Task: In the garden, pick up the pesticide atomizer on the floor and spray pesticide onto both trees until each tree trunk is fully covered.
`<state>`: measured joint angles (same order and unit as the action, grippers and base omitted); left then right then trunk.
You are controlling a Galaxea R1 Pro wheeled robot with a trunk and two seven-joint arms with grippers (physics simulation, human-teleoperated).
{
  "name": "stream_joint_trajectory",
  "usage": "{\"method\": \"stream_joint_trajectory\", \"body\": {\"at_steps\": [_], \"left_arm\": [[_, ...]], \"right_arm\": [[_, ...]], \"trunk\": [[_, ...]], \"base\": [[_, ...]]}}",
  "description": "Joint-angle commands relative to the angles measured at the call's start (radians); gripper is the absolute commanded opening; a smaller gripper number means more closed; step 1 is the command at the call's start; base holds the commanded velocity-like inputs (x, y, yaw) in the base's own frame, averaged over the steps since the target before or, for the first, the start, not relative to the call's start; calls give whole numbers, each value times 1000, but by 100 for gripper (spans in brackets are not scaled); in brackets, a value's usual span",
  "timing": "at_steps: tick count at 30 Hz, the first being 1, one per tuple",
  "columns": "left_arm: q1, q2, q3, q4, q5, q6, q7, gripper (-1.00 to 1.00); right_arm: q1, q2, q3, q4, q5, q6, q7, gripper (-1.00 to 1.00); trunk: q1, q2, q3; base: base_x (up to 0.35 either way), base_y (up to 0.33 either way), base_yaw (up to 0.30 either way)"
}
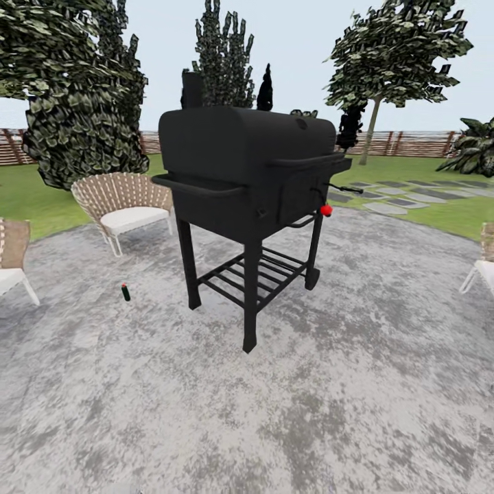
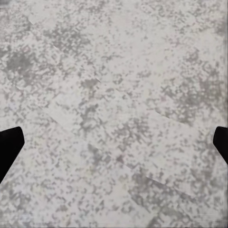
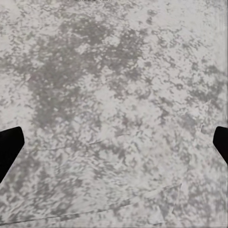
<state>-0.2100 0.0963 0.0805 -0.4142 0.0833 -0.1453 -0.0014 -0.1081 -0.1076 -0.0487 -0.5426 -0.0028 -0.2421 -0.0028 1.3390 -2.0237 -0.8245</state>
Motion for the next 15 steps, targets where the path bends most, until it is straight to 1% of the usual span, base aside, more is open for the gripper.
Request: {"method": "stream_joint_trajectory", "body": {"at_steps": [1,11,15], "left_arm": [[0,0,-1,0,9,-5,0,100],[0,0,-1,2,9,-11,0,100],[0,0,-1,2,10,-11,0,100]], "right_arm": [[-1,0,0,1,0,-3,0,100],[-1,0,0,1,0,-3,0,100],[-1,0,0,1,0,-3,0,100]], "trunk": [[0,0,-2],[0,0,-11],[0,0,-15]], "base": [[296,-99,-265],[302,-96,-265],[318,-26,-265]]}}
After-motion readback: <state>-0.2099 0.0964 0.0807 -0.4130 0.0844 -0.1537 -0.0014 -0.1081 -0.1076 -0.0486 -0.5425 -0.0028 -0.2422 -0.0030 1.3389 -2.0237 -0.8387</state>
